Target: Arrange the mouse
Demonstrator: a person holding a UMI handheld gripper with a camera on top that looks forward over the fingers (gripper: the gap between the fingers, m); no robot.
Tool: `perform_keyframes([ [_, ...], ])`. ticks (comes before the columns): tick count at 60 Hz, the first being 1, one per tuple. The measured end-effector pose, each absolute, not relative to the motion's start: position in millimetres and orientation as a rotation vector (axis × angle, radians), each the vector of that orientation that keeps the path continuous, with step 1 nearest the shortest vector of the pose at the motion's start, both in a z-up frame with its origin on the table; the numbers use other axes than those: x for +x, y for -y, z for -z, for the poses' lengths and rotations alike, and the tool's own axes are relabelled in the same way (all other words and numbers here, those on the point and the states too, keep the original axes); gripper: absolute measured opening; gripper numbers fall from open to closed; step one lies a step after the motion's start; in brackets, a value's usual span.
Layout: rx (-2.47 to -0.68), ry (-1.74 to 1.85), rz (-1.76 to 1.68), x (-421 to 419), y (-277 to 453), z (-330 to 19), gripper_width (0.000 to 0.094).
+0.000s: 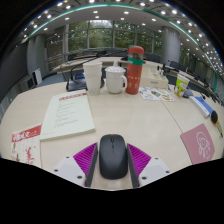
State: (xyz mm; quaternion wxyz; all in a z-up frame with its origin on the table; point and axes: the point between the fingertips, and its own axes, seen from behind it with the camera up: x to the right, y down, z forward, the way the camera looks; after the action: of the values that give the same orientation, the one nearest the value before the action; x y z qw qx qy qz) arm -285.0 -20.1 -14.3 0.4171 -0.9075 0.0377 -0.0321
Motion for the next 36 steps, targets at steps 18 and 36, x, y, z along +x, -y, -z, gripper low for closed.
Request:
perform_keyframes([
  [18,-2.307,-0.001,0.066,-288.0,21.9,9.6,0.0353],
  [36,-2.031,0.011,-0.028,-208.0,41.9,-176.6,0.0353],
])
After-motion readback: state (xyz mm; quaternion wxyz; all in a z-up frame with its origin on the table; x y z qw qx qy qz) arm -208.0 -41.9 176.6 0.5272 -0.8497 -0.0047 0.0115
